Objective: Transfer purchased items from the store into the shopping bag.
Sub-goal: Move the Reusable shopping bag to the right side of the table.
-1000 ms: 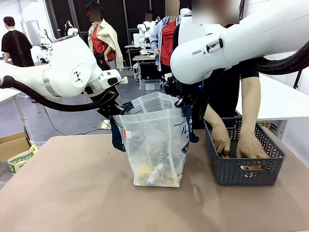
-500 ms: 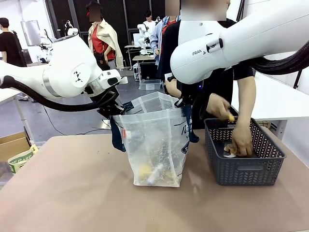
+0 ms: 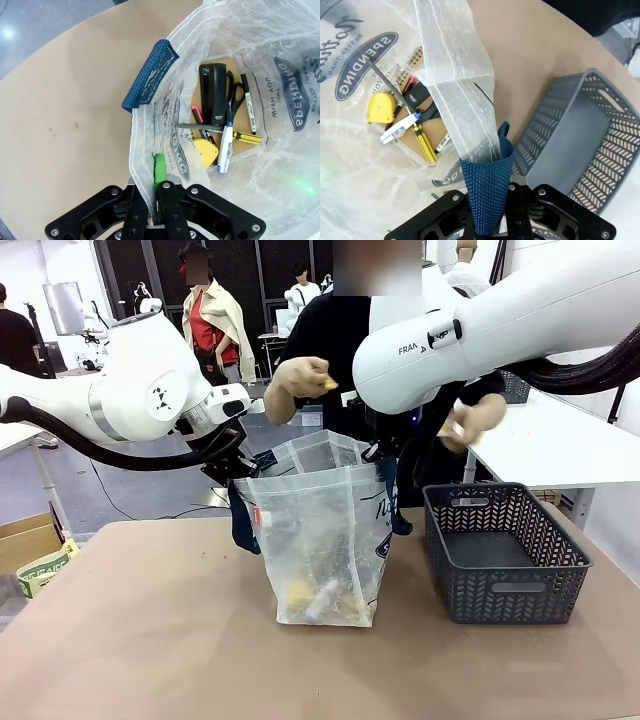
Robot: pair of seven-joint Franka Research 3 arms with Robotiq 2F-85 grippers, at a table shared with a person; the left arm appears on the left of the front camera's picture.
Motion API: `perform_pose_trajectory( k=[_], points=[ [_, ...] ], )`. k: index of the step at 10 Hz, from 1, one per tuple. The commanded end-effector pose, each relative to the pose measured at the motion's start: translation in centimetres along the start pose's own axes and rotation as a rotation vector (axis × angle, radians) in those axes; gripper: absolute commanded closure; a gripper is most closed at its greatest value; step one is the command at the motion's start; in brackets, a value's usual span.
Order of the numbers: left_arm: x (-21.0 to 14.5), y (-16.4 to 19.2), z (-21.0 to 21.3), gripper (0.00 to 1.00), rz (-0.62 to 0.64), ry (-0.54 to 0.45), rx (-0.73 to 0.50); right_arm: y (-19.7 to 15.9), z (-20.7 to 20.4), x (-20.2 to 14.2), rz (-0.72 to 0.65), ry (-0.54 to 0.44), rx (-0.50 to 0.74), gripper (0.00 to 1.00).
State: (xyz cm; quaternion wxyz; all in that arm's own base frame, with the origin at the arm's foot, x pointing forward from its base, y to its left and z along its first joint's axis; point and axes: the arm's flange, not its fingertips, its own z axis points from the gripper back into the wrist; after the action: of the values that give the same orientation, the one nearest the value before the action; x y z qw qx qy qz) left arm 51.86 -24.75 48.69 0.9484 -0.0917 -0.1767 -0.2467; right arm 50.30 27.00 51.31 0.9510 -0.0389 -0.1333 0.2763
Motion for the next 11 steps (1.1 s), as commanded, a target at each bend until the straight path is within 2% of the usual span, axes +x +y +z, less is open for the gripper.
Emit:
perform_pose_trajectory(
  k=[1,11],
  points=[
    [-0.09,0.11,0.16,1.0,0.013,-0.005,-0.009,-0.08,0.23,0.01,-0.002,-0.005,-0.001,1.0],
    [-0.09,0.11,0.16,1.0,0.013,-0.005,-0.009,-0.08,0.23,0.01,-0.002,-0.005,-0.001,1.0]
  ],
)
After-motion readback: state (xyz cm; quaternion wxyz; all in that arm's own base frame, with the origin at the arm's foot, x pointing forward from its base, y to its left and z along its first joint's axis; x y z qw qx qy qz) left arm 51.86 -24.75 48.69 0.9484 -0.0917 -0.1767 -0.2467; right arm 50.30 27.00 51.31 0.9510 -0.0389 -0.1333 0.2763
